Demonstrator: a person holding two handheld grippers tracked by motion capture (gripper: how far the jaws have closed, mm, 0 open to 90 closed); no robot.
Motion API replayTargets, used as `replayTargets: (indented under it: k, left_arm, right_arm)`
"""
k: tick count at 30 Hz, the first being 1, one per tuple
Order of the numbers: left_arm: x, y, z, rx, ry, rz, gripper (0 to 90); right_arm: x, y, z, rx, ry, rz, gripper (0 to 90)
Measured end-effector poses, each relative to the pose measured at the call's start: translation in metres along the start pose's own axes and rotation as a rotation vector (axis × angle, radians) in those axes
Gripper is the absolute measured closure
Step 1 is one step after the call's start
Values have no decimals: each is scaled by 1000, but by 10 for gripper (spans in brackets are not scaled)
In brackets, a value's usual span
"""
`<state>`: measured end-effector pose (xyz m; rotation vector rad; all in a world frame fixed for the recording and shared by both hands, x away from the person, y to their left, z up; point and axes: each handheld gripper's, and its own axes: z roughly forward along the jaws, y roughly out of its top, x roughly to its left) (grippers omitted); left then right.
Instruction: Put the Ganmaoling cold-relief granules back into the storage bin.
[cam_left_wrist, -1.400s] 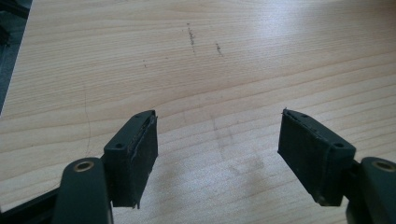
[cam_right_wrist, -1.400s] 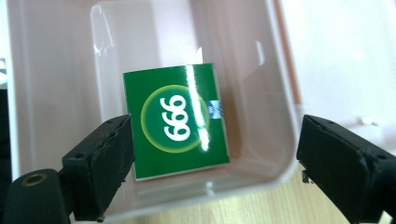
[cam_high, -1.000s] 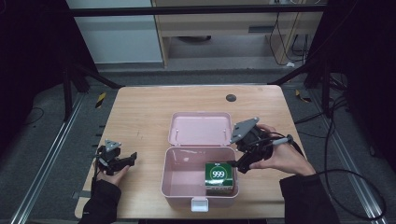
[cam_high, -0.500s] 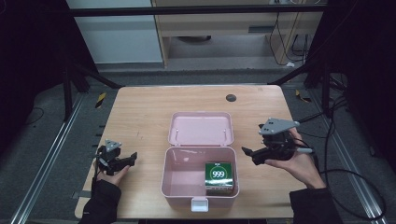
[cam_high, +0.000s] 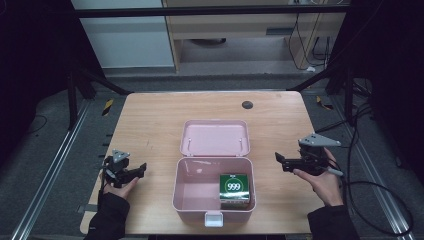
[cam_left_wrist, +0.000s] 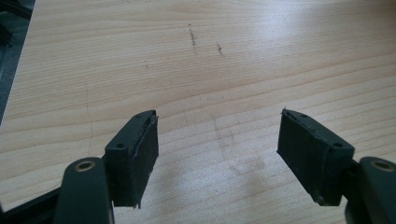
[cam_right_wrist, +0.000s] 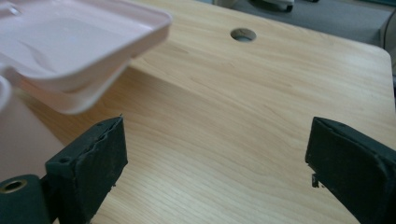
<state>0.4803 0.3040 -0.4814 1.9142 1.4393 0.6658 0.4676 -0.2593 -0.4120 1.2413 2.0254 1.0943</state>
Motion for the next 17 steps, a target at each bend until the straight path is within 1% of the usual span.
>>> replayTargets:
  k: [3,4,5,7,10,13,17]
  left_arm:
    - [0,0,0,-1,-1,1,285]
    - [0,0,0,0,-2,2,285]
    - [0,0,0,0,-2,2,285]
    - [-1,0,0,0,-3,6,286]
    - [0,-1,0,0,-3,6,287]
    - [0,-1,-1,0,-2,4,287]
    - [0,-1,-1,-2,-3,5,287]
  right_arm:
    - [-6,-11,5,18,-24,16,54]
    - [-8,-15,6,23,-29,32,54]
    - [-8,-15,6,23,-29,32,54]
    - [-14,-25,11,50,-46,54,52]
    - [-19,-35,17,79,-70,62,48]
    - [-23,-42,22,88,-100,75,43]
    - [-29,-50,26,107,-118,98,40]
